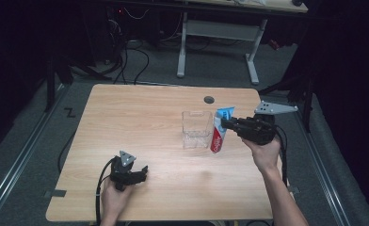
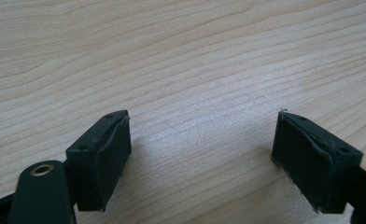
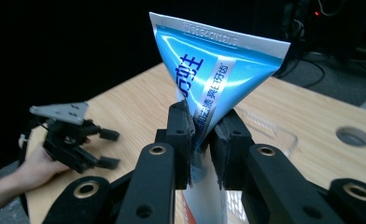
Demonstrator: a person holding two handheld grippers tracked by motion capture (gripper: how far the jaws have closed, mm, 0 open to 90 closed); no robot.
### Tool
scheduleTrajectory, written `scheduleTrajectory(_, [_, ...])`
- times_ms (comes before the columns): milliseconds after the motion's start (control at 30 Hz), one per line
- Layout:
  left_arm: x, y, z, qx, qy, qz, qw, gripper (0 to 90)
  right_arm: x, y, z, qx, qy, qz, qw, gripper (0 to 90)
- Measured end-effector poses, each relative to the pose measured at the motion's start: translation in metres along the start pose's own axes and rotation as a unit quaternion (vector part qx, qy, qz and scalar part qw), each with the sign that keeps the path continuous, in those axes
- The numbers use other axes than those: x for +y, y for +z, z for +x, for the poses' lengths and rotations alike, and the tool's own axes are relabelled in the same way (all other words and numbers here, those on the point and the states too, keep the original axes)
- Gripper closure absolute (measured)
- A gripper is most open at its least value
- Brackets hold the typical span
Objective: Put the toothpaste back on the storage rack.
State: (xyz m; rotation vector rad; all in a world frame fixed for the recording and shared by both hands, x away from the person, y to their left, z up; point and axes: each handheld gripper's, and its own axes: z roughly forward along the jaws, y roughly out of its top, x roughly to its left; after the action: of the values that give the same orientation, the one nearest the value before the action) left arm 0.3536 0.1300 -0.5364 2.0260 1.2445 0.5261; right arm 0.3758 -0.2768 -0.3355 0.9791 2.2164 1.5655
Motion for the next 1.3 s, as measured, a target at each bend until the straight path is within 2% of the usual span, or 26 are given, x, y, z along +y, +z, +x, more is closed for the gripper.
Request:
scheduleTrajectory(167, [0.000, 0.000, 0.000, 0.000, 0.000, 0.000, 1.0000, 19.9, 0.015, 0.004, 0.004, -0.002, -0.015, 0.004, 0.9999, 78.1])
scheduleTrajectory(367, [0.000, 0.000, 0.000, 0.000, 0.000, 0.000, 1.0000, 19.9, 0.026, 0.008, 0.002, -0.003, -0.015, 0.005, 0.9999, 78.1])
scheduleTrajectory(533, [0.000, 0.000, 0.000, 0.000, 0.000, 0.000, 1.0000, 19.9, 0.036, 0.011, 0.005, -0.006, -0.026, -0.007, 0.9996, 78.0])
scheduleTrajectory(733, [0.000, 0.000, 0.000, 0.000, 0.000, 0.001, 1.0000, 19.9, 0.046, 0.025, 0.004, -0.018, -0.026, 0.001, 0.9995, 78.0])
scheduleTrajectory(867, [0.000, 0.000, 0.000, -0.001, 0.000, 0.000, 1.0000, 19.9, 0.048, 0.037, -0.001, -0.021, -0.017, 0.001, 0.9996, 78.0])
scheduleTrajectory(1033, [0.000, 0.000, 0.000, -0.001, 0.000, 0.000, 1.0000, 19.9, 0.047, 0.052, -0.006, -0.039, -0.012, 0.006, 0.9991, 77.9])
scheduleTrajectory(1167, [0.000, 0.000, 0.000, -0.001, 0.000, 0.000, 1.0000, 19.9, 0.041, 0.067, -0.007, -0.057, -0.017, 0.019, 0.9981, 77.9])
scheduleTrajectory(1300, [0.000, 0.000, 0.000, 0.000, 0.000, 0.000, 1.0000, 19.8, 0.032, 0.080, -0.011, -0.066, -0.011, 0.029, 0.9974, 77.9])
